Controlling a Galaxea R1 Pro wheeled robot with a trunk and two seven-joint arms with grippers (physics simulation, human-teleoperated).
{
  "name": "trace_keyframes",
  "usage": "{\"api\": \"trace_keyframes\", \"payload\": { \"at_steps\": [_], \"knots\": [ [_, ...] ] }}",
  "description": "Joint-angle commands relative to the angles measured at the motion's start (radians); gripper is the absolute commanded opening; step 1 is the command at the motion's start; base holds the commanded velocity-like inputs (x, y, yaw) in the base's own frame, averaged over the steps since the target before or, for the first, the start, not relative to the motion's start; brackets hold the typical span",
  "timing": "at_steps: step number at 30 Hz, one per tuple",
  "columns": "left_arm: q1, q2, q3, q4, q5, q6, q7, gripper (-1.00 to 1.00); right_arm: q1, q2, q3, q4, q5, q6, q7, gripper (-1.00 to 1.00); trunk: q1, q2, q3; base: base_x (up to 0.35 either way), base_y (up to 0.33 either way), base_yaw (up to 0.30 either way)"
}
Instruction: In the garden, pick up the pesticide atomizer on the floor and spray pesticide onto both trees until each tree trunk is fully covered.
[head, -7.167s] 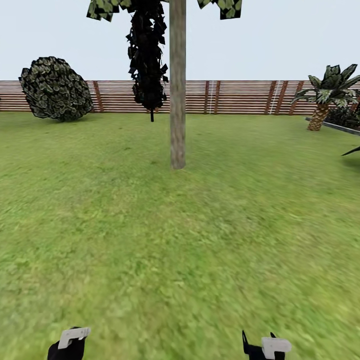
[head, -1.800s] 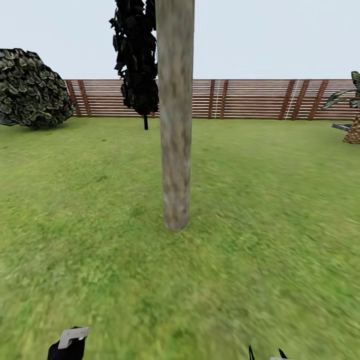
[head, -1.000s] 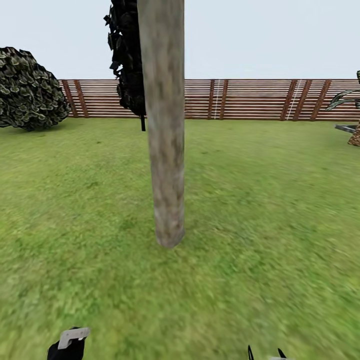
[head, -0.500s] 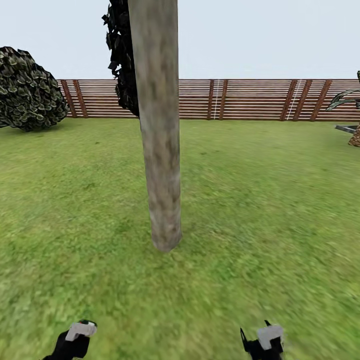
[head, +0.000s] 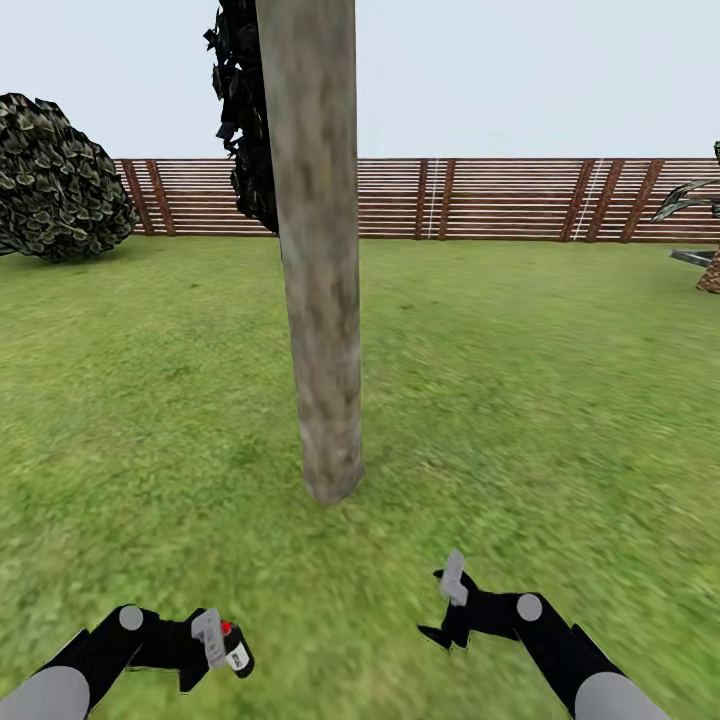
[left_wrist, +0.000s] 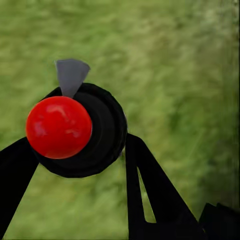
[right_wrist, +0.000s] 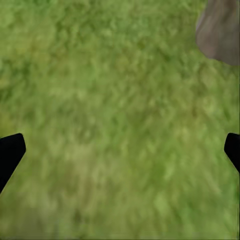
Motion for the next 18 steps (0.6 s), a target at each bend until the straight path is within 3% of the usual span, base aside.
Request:
{"api": "trace_keyframes", "payload": {
  "at_steps": [1, 3, 8, 11, 16, 17, 18],
  "knots": [
    [-0.018, -0.003, 0.007, -0.002, -0.028, -0.005, -0.060, -1.00, -0.021, 0.001, 0.002, -0.006, 0.014, -0.005, 0.038, 1.00, 0.000, 0.000, -0.001, 0.000, 0.000, 0.000],
    [-0.039, -0.009, 0.008, -0.005, -0.059, -0.005, -0.126, -1.00, -0.044, 0.002, 0.002, -0.010, 0.018, -0.004, 0.101, 1.00, 0.000, 0.000, -0.001, 0.000, 0.000, 0.000],
    [-0.052, -0.017, 0.008, -0.013, -0.127, 0.002, -0.160, -1.00, -0.056, 0.005, 0.002, -0.012, 0.020, -0.006, 0.142, 1.00, 0.000, 0.000, -0.001, 0.000, 0.000, 0.000],
    [-0.053, -0.019, 0.009, -0.015, -0.141, 0.006, -0.162, -1.00, -0.057, 0.015, 0.003, -0.010, 0.020, -0.006, 0.144, 1.00, 0.000, 0.000, -0.001, 0.000, 0.000, 0.000],
    [-0.053, -0.040, 0.009, -0.016, -0.149, 0.008, -0.161, -1.00, -0.057, 0.057, 0.005, -0.007, 0.020, -0.005, 0.147, 1.00, 0.000, 0.000, -0.001, 0.000, 0.000, 0.000],
    [-0.054, -0.054, 0.008, -0.016, -0.162, 0.013, -0.159, -1.00, -0.057, 0.067, 0.006, -0.006, 0.020, -0.004, 0.147, -1.00, 0.000, 0.000, -0.001, 0.000, 0.000, 0.000],
    [-0.054, -0.060, 0.008, -0.016, -0.170, 0.017, -0.158, -1.00, -0.057, 0.070, 0.006, -0.006, 0.020, -0.004, 0.147, -1.00, 0.000, 0.000, -0.001, 0.000, 0.000, 0.000]
  ]
}}
